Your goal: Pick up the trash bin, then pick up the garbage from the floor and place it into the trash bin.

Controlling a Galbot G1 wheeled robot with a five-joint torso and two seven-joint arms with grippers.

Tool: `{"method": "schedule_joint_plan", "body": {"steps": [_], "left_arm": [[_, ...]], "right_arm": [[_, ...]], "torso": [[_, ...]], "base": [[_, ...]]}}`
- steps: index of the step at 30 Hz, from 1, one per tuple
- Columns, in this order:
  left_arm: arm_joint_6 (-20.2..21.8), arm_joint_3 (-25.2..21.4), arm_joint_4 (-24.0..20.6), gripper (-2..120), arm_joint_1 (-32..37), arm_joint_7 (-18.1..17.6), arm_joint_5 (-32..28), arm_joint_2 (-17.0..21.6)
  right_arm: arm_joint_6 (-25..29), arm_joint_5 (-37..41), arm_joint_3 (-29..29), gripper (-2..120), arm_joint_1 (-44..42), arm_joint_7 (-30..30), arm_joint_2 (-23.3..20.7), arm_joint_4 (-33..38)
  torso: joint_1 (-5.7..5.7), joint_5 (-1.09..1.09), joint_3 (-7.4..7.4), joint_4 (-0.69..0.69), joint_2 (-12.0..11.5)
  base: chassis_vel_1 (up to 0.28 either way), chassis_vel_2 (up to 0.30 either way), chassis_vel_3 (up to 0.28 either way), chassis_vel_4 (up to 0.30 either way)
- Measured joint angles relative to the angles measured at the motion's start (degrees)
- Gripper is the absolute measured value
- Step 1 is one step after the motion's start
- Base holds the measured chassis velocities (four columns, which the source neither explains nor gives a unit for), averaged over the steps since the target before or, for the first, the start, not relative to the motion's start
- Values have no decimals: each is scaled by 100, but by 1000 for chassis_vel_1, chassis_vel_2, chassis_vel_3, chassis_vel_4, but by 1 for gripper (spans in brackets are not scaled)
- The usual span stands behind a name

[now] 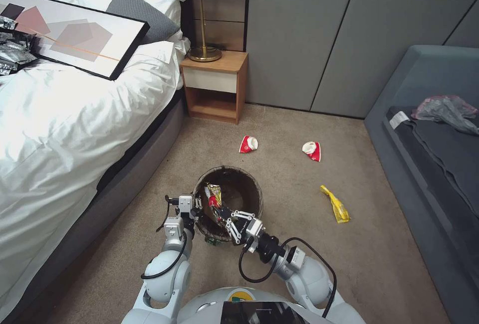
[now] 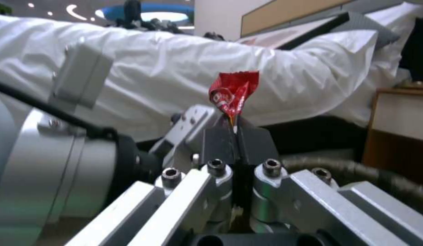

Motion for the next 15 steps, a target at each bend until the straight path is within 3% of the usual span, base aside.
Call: {"method": "schedule_joint_plan", "body": {"steps": [5,11,15], "left_arm": [[1,3,2,5,-6,-1,1,-5],[2,4,16,5,-20,-2,1,-14],[2,4,17,5,-22,-2,0,-17]], "right_arm": [[7,-75,-13,-2,-17,68,8,-87],[24,-139,5,25,-32,128,37,-131],[26,-153,11,35,-38,141,48,-140]], "torso": [[0,0,0,0,0],[0,0,0,0,0],[0,0,0,0,0]], "base": [[0,0,0,0],[0,0,0,0],[0,0,0,0]]}}
